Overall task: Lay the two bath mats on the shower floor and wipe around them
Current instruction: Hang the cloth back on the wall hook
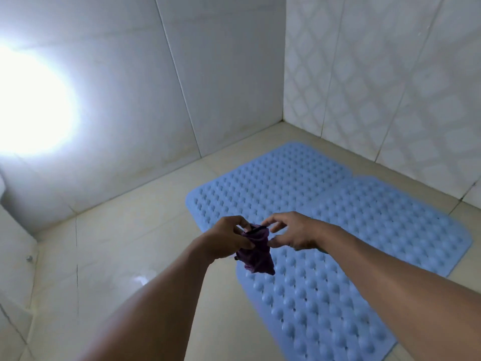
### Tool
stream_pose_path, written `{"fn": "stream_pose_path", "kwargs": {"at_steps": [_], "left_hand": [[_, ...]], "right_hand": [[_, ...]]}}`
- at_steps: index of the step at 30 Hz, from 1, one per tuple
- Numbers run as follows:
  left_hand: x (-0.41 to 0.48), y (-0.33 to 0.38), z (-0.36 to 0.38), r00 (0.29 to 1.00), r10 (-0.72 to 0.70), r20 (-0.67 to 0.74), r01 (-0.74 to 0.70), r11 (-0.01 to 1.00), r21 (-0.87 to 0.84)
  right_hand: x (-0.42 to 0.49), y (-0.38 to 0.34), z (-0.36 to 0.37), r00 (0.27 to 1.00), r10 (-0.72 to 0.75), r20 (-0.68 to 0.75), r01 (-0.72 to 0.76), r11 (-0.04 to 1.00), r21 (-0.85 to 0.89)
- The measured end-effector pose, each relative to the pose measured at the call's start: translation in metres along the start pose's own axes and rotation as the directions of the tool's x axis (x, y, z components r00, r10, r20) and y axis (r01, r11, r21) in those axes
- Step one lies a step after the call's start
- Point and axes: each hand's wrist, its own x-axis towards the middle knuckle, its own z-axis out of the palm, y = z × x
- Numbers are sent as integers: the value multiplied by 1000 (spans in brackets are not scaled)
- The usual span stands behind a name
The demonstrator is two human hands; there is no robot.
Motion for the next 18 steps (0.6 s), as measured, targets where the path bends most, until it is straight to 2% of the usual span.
{"fn": "stream_pose_path", "kwargs": {"at_steps": [2,5,9,14,18], "left_hand": [[-1,30,-12,998,61,-23,-61,998,13],[-1,66,-28,983,158,-89,-153,986,62],[0,106,-39,926,302,-226,-256,943,211],[0,143,-39,861,413,-295,-209,818,535],[-7,163,-48,841,476,-258,-219,735,642]], "right_hand": [[-8,-17,-22,996,-73,-55,72,997,-10],[-19,-31,-52,981,-129,-146,112,987,-117],[-30,-45,-81,929,-230,-290,166,959,-229],[-46,-63,-105,829,-373,-417,217,901,-375],[-55,-72,-130,822,-386,-419,194,881,-431]]}}
